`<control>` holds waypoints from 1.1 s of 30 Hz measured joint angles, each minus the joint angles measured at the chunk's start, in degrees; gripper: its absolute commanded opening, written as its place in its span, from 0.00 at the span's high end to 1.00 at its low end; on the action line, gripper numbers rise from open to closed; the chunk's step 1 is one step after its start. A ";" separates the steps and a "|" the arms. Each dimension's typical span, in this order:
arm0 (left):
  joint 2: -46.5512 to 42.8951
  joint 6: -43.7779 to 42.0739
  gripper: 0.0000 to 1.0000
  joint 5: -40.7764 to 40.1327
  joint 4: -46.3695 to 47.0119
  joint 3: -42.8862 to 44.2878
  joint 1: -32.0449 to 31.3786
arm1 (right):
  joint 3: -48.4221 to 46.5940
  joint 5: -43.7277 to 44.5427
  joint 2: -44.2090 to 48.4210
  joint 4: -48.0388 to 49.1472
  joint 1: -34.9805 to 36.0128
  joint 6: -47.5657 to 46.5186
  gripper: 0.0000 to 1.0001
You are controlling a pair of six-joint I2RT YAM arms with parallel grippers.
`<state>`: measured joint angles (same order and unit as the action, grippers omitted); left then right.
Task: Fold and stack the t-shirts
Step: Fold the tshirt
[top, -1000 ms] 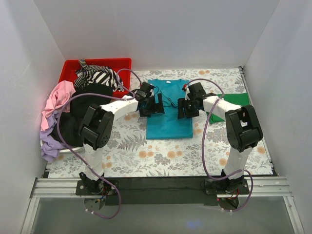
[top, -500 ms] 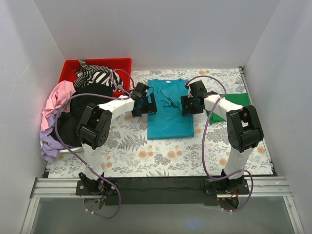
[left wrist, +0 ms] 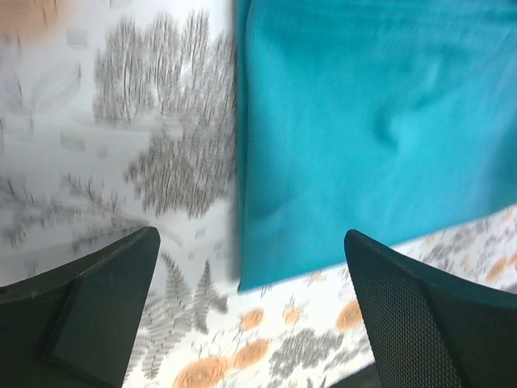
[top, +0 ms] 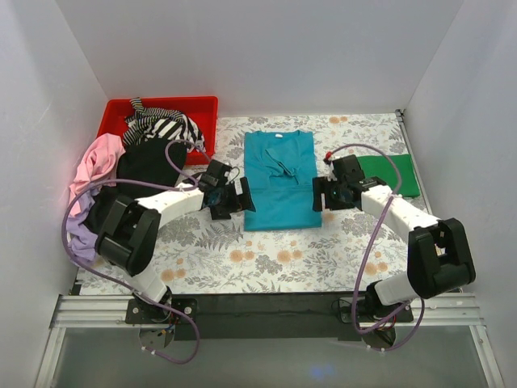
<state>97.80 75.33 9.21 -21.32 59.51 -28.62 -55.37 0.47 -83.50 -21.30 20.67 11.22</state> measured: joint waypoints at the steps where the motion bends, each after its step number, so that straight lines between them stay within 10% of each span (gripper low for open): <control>1: -1.53 0.24 0.02 0.85 1.16 -2.54 -0.04 | 2.62 -0.59 0.70 -0.50 -0.11 0.59 0.18; 33: -9.40 11.04 0.08 17.53 28.68 -23.91 -0.07 | 20.17 -20.68 3.26 16.04 -6.60 11.52 0.19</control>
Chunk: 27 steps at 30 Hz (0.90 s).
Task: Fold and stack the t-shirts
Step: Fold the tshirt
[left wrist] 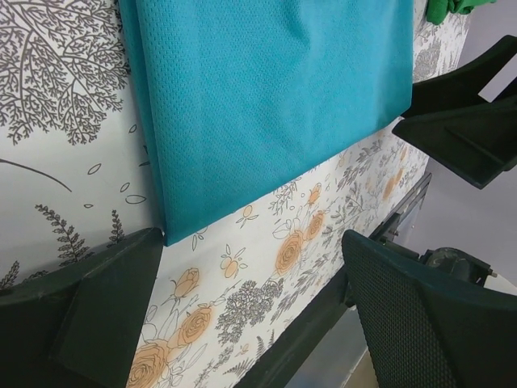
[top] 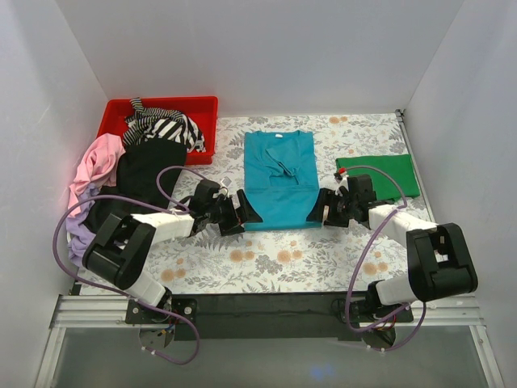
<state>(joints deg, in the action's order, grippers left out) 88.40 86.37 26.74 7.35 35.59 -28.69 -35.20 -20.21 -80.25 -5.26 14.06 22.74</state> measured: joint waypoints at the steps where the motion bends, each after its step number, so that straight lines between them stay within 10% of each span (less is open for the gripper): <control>1: 0.13 0.02 0.09 0.09 0.26 0.00 0.00 | 0.17 -0.92 -0.35 0.98 -0.26 0.26 0.19; 27: 3.30 -0.55 0.56 -2.45 3.37 -0.24 0.02 | 3.56 -6.82 -4.35 10.16 -2.01 4.26 0.64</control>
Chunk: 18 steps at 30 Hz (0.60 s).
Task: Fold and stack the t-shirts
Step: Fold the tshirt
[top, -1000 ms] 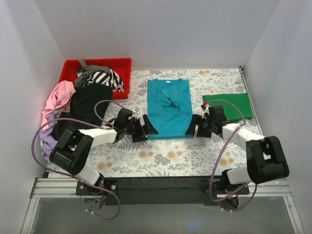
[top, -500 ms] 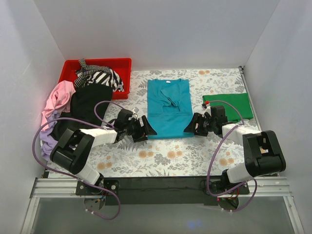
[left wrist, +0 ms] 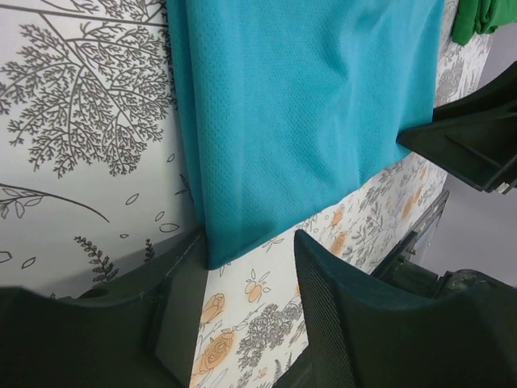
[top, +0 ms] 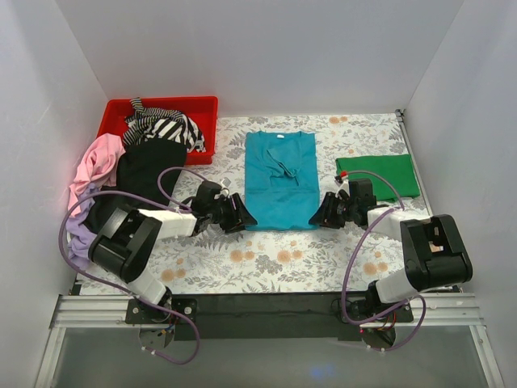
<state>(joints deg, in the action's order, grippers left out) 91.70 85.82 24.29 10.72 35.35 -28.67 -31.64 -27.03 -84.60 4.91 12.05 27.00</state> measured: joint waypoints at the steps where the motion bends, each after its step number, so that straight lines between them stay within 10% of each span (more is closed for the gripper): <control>1: 0.31 -0.04 0.57 -0.28 0.00 0.00 0.00 | 0.04 -0.04 -0.20 -0.04 0.00 0.02 0.64; 10: 4.11 -1.16 0.98 -0.70 0.17 2.14 0.00 | 0.24 -1.16 -1.57 0.31 0.00 0.15 0.85; 18: 3.69 -2.82 1.00 -0.74 -2.93 2.97 0.00 | 1.27 -1.42 0.15 -1.53 0.07 -0.28 0.97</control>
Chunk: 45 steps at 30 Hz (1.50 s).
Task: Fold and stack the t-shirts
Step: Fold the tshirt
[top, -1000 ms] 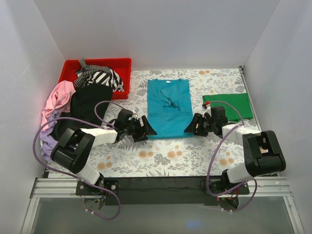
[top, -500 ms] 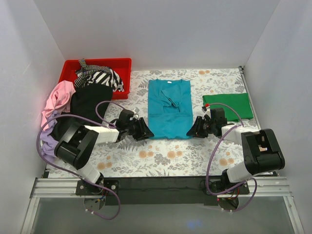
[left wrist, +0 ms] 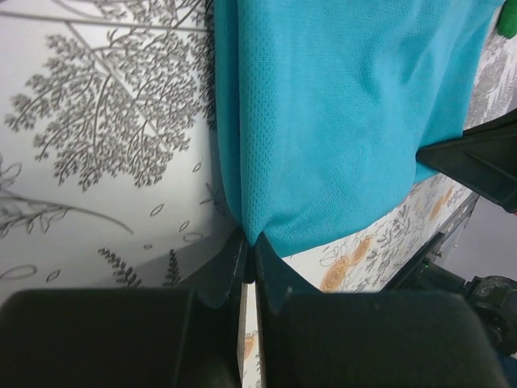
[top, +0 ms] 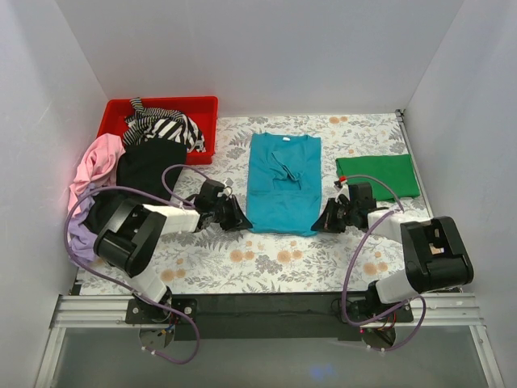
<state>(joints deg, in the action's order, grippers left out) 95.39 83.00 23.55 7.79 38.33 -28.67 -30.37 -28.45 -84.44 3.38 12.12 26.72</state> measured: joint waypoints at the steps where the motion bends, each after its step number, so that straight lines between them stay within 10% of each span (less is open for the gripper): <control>1: -0.57 -0.31 1.00 -0.24 -0.98 -0.11 0.00 | 0.22 0.13 0.59 -0.79 0.00 -0.04 0.97; 29: -32.50 0.24 1.00 0.57 -29.90 -2.64 -3.43 | 2.73 -0.13 33.94 -27.65 3.02 0.15 0.97; 45: -14.43 -3.34 1.00 -10.38 -34.18 20.41 -3.23 | -22.08 6.16 12.96 -28.89 3.02 -6.14 0.96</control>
<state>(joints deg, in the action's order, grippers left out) 80.97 79.66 13.17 -26.39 58.74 -31.90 -52.45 -22.28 -71.48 -25.52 15.14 20.58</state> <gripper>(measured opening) 0.018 0.046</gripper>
